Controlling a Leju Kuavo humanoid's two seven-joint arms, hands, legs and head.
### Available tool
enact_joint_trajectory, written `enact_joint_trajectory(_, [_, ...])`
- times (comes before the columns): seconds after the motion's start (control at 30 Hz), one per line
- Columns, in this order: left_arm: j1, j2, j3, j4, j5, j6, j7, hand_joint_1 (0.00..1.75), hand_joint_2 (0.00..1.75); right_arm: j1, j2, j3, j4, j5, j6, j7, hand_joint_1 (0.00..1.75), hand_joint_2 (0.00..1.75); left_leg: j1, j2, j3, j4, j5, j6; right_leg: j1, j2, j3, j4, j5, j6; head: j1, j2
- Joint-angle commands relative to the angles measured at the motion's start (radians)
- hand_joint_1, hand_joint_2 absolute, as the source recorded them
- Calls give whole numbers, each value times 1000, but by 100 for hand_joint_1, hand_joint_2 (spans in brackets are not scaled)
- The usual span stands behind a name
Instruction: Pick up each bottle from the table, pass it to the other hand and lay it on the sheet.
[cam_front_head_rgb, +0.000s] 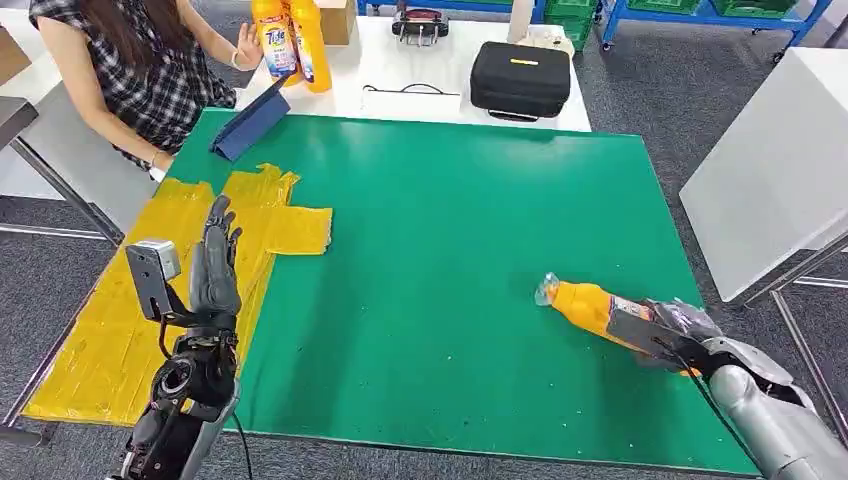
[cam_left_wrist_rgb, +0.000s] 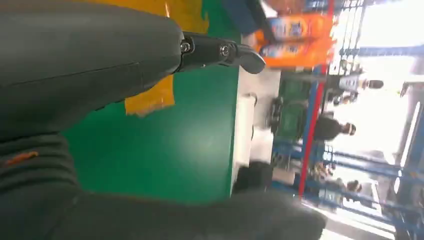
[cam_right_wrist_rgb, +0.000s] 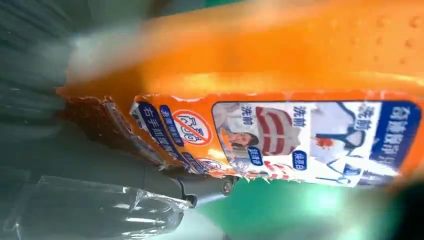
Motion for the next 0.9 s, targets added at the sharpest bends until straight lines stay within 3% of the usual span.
enact_joint_trajectory(0.03, [-76,-1,-12,61,8,-27,18,0,175,-96,220,-45,-94,-95,10,9,175,175,0,11,2,0,-2,-4,1,9,-2,1,1,-4,0,0])
enact_joint_trajectory(0.1, [-79,-6,-11,55,6,-25,30,0,175,-106,229,-39,-91,-98,5,10,175,175,1,14,1,0,-2,-5,1,11,-6,2,2,-7,-2,0])
enact_joint_trajectory(0.17, [-77,-7,-10,53,7,-24,34,0,175,-103,238,-47,-95,-110,0,3,175,175,1,5,-1,0,2,-3,1,2,-4,1,0,-6,0,0])
enact_joint_trajectory(0.33, [-65,-14,-14,36,38,-62,63,0,175,-129,301,-42,-112,-141,-12,-7,175,175,1,7,-3,0,1,-4,1,5,-6,1,0,-5,0,0])
enact_joint_trajectory(0.47, [-61,-31,-69,57,240,-289,151,0,175,-146,409,-82,-130,-273,-44,-80,175,175,1,4,-8,0,3,-4,1,2,-11,2,1,-4,0,0])
enact_joint_trajectory(0.63, [-121,-66,-156,102,227,-276,136,0,175,-183,541,8,-49,-288,-111,-63,175,175,1,6,-7,0,2,-5,1,4,-10,2,1,-5,0,0])
enact_joint_trajectory(0.9, [-123,-54,-167,103,239,-268,129,0,175,-187,548,25,-30,-338,-113,-77,175,175,2,2,-9,0,4,-3,1,-1,-11,1,0,-4,0,0])
